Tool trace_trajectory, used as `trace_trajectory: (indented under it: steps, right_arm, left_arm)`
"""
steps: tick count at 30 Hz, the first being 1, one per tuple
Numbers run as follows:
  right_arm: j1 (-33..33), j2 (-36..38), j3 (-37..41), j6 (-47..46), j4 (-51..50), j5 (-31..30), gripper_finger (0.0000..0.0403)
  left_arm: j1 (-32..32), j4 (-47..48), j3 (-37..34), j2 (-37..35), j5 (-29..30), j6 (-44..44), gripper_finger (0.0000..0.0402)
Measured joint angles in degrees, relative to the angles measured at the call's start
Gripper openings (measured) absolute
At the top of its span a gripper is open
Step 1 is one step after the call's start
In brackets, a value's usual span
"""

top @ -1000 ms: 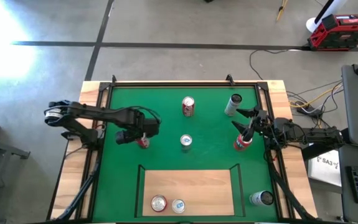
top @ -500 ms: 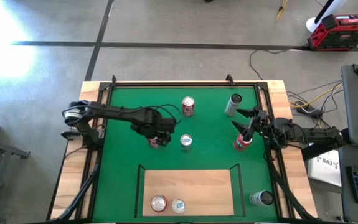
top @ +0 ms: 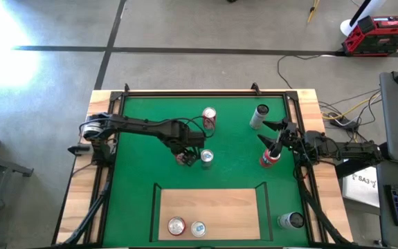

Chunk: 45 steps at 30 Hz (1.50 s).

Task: Place canned beverage on shelf
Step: Put the bottom red soda can on the shelf

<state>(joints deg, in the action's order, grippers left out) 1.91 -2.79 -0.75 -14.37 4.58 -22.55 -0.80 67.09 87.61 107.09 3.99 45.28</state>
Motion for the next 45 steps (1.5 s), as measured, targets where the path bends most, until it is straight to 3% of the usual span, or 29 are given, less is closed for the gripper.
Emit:
trace_trajectory:
  steps: [12, 25, 33, 45]
  right_arm:
    - [0.0, 0.0, 0.0, 0.0, 0.0, 0.0, 0.0381]
    - [0.0, 0.0, 0.0, 0.0, 0.0, 0.0, 0.0381]
    - [0.0, 0.0, 0.0, 0.0, 0.0, 0.0, 0.0381]
    - [0.0, 0.0, 0.0, 0.0, 0.0, 0.0, 0.0381]
  left_arm:
    - [0.1, -4.1, 0.0, 0.0, 1.5, -7.7, 0.0309]
    - [0.1, -4.0, -0.1, 0.0, 0.1, -3.6, 0.0311]
    - [0.1, -4.1, -0.3, 0.0, -0.3, 3.3, 0.0314]
    - [0.4, -4.1, -0.3, 0.0, -0.6, 11.4, 0.0393]
